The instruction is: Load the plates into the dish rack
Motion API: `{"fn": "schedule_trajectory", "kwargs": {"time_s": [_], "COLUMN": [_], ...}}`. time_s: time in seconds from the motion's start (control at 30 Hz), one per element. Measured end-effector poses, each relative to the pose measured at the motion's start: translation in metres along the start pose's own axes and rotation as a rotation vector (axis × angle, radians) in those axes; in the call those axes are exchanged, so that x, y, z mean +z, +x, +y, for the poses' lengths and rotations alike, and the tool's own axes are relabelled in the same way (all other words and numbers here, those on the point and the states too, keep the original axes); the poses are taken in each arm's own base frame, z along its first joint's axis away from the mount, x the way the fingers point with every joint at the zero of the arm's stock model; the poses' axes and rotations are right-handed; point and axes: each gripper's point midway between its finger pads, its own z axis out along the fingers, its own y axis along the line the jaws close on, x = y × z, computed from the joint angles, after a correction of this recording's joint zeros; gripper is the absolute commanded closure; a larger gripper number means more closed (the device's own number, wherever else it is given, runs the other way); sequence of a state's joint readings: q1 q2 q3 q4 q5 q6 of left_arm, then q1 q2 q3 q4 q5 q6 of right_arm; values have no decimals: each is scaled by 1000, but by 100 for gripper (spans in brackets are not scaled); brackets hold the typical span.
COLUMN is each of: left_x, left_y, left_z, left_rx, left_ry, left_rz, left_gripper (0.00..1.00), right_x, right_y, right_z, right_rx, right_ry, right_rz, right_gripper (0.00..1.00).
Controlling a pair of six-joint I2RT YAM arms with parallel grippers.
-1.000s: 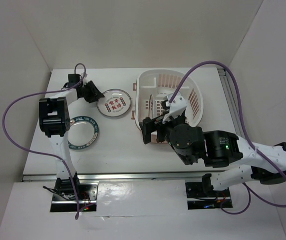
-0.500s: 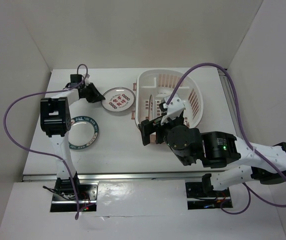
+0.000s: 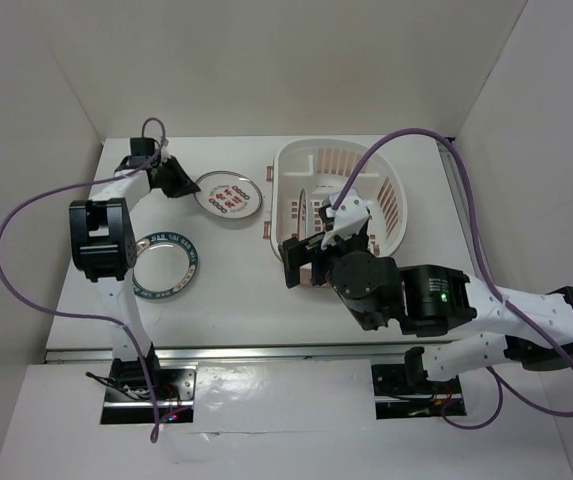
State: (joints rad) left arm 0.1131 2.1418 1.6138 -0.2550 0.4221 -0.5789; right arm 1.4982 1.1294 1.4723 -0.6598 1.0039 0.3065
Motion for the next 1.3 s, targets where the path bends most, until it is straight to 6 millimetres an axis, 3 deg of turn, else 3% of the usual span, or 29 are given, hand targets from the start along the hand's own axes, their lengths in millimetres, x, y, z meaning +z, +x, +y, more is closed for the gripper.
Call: {"fn": "schedule_trajectory", "kwargs": {"time_s": [0.23, 0.43, 0.6, 0.73, 0.8, 0.87, 0.97, 1.1, 1.17, 1.3], "left_x": [-85, -156, -210, -260, -283, -302, -315, -310, -305, -304], "left_y": [-52, -67, -49, -9, 7, 19, 28, 35, 37, 36], "left_z": [-18, -41, -77, -117, -136, -152, -164, -164, -161, -162], "left_rx": [14, 45, 118, 193, 242, 298, 348, 337, 331, 323], "left_ry": [9, 66, 196, 358, 438, 505, 577, 616, 619, 626], "left_rz": [-194, -313, -374, -419, -439, -462, -480, -449, -436, -429], "left_gripper": [100, 100, 100, 100, 100, 100, 100, 100, 100, 100], "right_x": [17, 34, 73, 138, 171, 196, 210, 208, 202, 187], "right_y": [0, -9, -36, -85, -80, -59, -35, -14, -9, -9], "right_z": [-15, -19, -37, -41, -57, -78, -99, -123, -119, -91], "right_rx": [27, 40, 43, 83, 92, 105, 163, 253, 272, 275], "right_ry": [39, -5, -27, -104, -126, -172, -305, -458, -525, -654], "right_rz": [-4, -15, -33, -83, -66, -12, 30, 45, 52, 58], "right_gripper": [0, 0, 0, 0, 0, 0, 0, 0, 0, 0]}}
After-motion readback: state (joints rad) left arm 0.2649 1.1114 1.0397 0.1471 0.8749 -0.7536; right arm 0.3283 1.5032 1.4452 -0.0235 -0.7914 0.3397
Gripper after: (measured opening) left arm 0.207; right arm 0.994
